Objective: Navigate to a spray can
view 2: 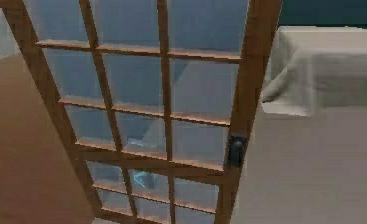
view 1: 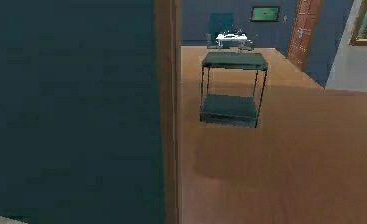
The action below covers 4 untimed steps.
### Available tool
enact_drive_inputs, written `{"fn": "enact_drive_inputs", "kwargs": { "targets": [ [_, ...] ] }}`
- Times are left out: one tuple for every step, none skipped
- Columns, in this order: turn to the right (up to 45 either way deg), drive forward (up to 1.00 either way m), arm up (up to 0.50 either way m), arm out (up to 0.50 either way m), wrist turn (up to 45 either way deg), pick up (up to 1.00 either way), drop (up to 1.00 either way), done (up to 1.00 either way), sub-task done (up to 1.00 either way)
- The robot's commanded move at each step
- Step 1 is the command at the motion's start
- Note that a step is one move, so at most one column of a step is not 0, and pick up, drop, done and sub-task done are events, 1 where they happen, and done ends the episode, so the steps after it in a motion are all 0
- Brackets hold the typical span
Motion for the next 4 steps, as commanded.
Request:
{"fn": "enact_drive_inputs", "kwargs": {
  "targets": [
    [30.0, 0.0, 0.0, 0.0, 0.0, 0.0, 0.0, 0.0, 0.0],
    [0.0, 1.0, 0.0, 0.0, 0.0, 0.0, 0.0, 0.0, 0.0],
    [0.0, 1.0, 0.0, 0.0, 0.0, 0.0, 0.0, 0.0, 0.0],
    [6.0, 0.0, 0.0, 0.0, 0.0, 0.0, 0.0, 0.0, 0.0]
  ]
}}
